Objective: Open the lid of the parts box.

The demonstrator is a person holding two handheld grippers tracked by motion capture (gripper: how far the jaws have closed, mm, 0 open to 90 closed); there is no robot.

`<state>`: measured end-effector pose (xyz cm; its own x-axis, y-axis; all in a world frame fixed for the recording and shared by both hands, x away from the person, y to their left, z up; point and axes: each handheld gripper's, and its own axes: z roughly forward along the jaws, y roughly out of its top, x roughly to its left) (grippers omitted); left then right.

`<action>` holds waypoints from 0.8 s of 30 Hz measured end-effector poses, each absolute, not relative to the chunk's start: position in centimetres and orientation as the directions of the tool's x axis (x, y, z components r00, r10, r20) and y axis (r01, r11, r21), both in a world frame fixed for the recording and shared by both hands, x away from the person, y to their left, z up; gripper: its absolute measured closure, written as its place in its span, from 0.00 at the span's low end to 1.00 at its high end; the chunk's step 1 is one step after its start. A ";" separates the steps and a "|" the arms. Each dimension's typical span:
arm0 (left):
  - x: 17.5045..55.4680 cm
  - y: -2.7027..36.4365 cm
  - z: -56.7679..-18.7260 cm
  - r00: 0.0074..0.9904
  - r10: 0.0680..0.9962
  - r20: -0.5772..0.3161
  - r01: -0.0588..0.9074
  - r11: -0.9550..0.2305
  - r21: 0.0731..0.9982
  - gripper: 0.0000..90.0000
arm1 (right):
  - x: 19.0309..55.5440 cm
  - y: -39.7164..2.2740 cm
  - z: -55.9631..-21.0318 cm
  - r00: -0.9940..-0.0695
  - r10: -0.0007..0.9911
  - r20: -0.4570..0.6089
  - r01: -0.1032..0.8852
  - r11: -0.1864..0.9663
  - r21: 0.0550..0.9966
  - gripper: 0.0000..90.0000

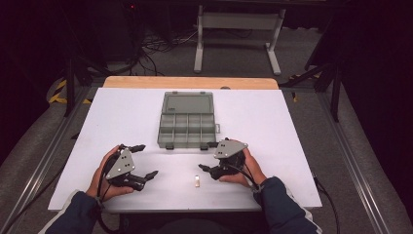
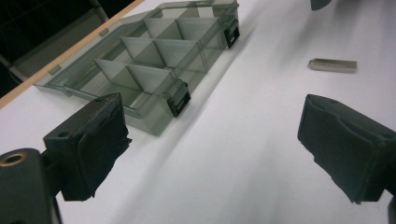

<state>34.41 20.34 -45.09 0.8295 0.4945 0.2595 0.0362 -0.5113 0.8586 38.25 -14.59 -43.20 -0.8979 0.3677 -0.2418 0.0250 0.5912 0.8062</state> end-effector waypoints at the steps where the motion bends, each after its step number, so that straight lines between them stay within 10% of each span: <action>1: 34.3 20.4 -45.2 0.831 0.491 0.260 0.036 -0.514 0.857 0.10 | 38.1 -14.5 -43.4 -0.904 0.361 -0.231 0.032 0.595 0.803 0.23; 24: 32.5 21.6 -45.9 0.847 0.486 0.215 0.063 -0.493 0.868 0.04 | 36.8 -12.4 -46.3 -0.981 0.173 -0.092 0.052 0.682 0.730 0.26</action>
